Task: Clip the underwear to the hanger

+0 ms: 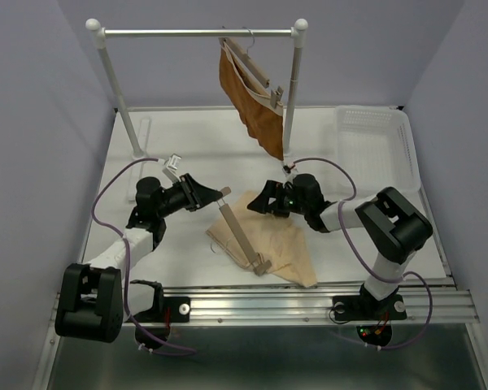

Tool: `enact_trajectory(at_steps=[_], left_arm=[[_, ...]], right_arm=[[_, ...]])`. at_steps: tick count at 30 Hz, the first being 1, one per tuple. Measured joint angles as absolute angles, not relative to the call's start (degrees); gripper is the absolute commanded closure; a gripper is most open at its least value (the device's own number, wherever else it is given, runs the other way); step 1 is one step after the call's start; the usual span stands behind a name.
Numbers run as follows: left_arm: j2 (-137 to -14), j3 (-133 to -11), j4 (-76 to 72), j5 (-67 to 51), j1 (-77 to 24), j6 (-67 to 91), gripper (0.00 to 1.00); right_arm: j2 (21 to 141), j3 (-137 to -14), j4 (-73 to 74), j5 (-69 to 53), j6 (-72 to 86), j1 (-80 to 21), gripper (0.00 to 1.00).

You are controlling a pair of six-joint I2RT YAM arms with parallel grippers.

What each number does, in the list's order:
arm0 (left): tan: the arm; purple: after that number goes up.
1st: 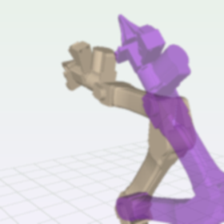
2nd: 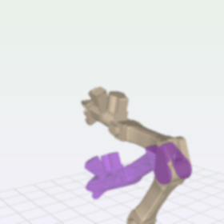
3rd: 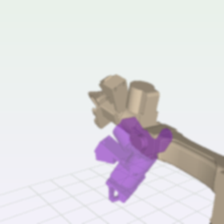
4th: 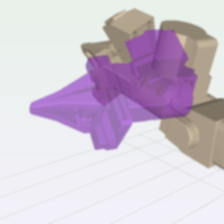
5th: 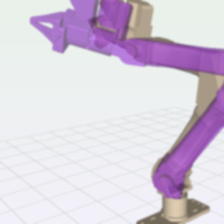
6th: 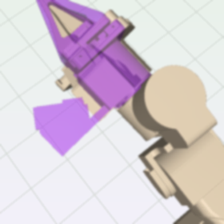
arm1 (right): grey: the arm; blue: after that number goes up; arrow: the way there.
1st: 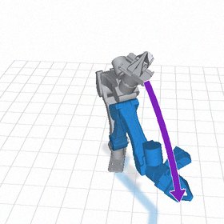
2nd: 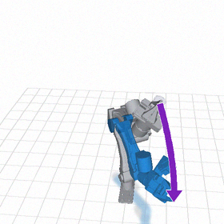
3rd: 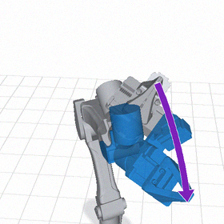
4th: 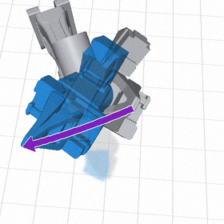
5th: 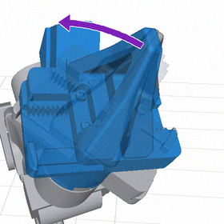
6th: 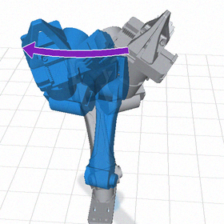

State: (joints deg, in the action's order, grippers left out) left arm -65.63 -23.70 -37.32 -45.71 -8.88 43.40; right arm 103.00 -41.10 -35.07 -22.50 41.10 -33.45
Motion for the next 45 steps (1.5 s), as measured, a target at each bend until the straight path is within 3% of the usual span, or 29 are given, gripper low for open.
enact_trajectory(at_steps=[7,14,19,30,45], left_arm=[[-68.36,-26.17,-36.4,-46.3,-8.88,41.25,1.0],[-74.13,-30.35,-36.36,-48.29,-8.88,38.33,1.0],[-78.96,-32.8,-36.14,-49.82,-8.86,36.71,1.0],[-82.81,-35.92,-35.83,-52.14,-8.88,34.46,1.0],[-83.68,-36.12,-35.75,-52.12,-8.49,34.3,1.0]], right_arm=[[95.83,-35.35,-31.48,-11.03,45.39,-32.21,0.0],[81.41,-26.59,-21.67,2.15,49.89,-32.16,0.0],[75.05,-25.1,-15.62,5.8,48.58,-31.92,0.0],[74.94,-36.58,-15.68,-10.0,18.9,-31.88,0.0],[99.24,-59.86,-8.69,-25.5,-13.8,-31.88,0.0]])
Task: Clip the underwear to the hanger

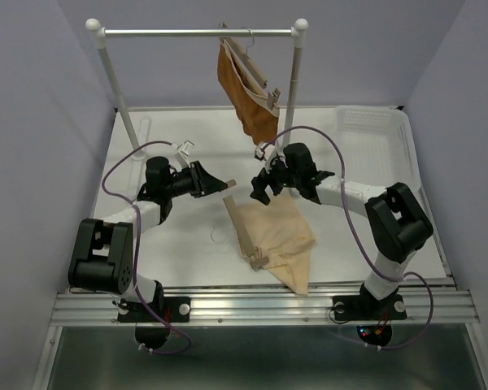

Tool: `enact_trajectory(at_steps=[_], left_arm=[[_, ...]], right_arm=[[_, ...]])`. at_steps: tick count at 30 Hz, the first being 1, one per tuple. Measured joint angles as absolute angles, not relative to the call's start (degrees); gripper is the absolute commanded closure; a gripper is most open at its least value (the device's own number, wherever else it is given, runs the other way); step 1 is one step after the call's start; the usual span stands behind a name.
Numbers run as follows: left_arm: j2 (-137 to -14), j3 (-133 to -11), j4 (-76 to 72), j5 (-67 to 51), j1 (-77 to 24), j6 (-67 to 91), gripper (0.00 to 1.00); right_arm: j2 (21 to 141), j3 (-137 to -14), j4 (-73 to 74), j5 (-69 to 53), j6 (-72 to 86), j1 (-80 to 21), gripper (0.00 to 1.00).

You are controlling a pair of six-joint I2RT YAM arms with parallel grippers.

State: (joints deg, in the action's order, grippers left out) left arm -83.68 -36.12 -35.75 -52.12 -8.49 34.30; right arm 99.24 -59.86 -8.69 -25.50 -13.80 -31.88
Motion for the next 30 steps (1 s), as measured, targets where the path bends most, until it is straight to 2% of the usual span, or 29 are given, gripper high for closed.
enact_trajectory(at_steps=[13,21,30], left_arm=[[-83.68,-36.12,-35.75,-52.4,-7.07,34.17,1.0],[-83.68,-36.12,-35.77,-52.66,-7.01,33.69,1.0],[-84.2,-36.12,-36.18,-53.8,-6.85,33.21,1.0]], right_arm=[[111.87,-68.01,-2.98,-27.64,-21.45,-37.34,0.0],[115.96,-71.48,-1.8,-28.05,-22.63,-38.68,0.01],[118.13,-73.3,-3.57,-28.53,-22.52,-38.68,0.06]])
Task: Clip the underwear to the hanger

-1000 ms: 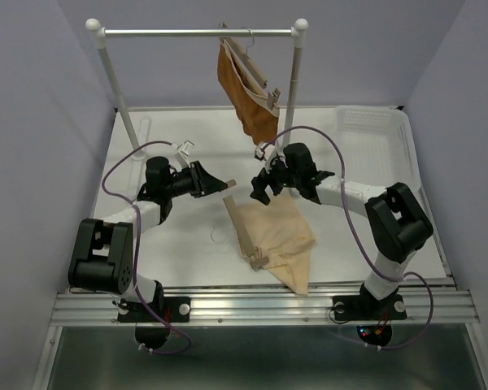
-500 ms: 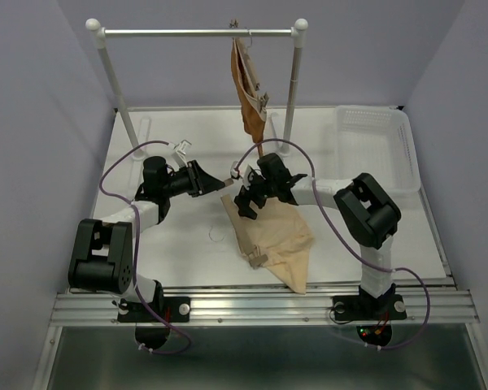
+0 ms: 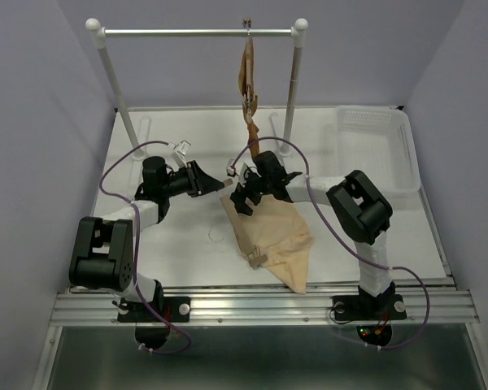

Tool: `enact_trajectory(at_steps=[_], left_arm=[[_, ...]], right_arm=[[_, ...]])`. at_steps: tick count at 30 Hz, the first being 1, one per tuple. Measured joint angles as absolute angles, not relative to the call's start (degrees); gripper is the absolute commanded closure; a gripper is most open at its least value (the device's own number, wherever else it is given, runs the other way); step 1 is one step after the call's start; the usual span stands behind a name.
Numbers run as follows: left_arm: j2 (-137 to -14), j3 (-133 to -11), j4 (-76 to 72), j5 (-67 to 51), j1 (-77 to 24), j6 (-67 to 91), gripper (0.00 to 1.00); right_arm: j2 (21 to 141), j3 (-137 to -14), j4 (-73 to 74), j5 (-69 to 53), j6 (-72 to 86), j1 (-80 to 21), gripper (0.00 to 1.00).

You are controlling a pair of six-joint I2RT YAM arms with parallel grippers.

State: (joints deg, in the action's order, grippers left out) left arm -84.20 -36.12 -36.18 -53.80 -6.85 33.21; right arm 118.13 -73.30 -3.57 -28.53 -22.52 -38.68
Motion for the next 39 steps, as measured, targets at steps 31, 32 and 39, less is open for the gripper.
enact_trajectory(at_steps=[31,32,39], left_arm=[[-87.22,-37.41,-36.42,-56.8,-5.91,32.77,1.0],[-87.22,-37.56,-36.45,-57.1,-5.91,32.6,1.0],[-87.33,-39.07,-36.62,-60.97,-5.89,31.03,1.0]], right_arm=[[103.83,-53.58,-18.57,-11.33,-7.49,-40.95,0.99],[102.72,-53.25,-18.61,-9.58,-6.33,-40.95,0.99],[93.93,-48.25,-21.26,-1.32,-0.62,-40.95,0.99]])
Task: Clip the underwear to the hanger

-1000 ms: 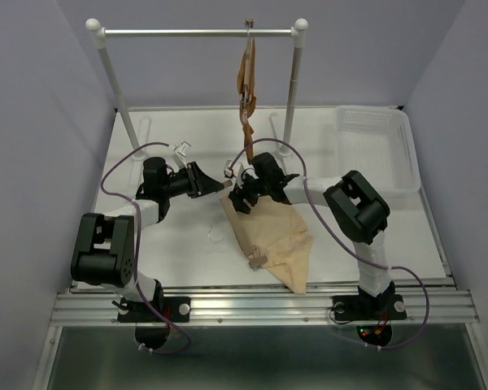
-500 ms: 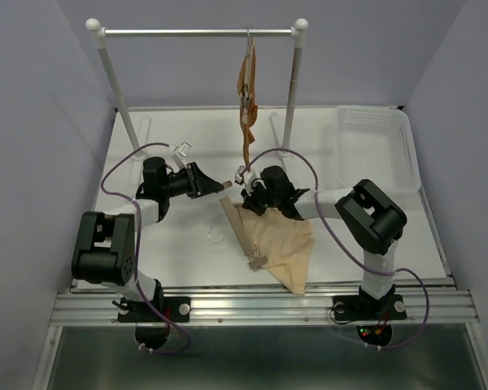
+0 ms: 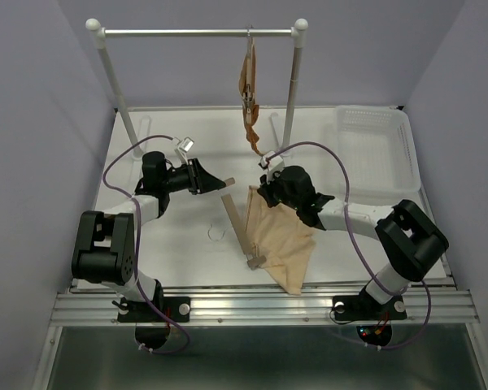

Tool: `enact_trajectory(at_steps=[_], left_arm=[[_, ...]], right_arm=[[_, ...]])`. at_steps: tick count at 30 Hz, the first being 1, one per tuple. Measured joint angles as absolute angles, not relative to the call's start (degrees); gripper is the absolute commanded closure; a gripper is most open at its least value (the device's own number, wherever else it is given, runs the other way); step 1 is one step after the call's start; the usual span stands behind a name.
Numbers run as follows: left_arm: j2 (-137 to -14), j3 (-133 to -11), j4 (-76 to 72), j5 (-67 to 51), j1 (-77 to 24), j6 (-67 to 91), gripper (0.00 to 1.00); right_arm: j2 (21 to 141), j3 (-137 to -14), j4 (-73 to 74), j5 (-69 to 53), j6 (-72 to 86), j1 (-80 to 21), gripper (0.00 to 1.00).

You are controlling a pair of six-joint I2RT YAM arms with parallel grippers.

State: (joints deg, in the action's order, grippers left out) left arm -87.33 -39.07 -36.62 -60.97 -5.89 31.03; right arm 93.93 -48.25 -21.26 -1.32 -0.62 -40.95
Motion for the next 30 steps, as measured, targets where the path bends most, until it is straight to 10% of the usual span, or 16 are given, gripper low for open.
enact_trajectory(at_steps=[30], left_arm=[[-84.82,-39.51,-43.11,-67.24,-9.54,32.69,1.0]], right_arm=[[83.24,-50.22,-14.76,1.15,1.28,-39.57,0.99]])
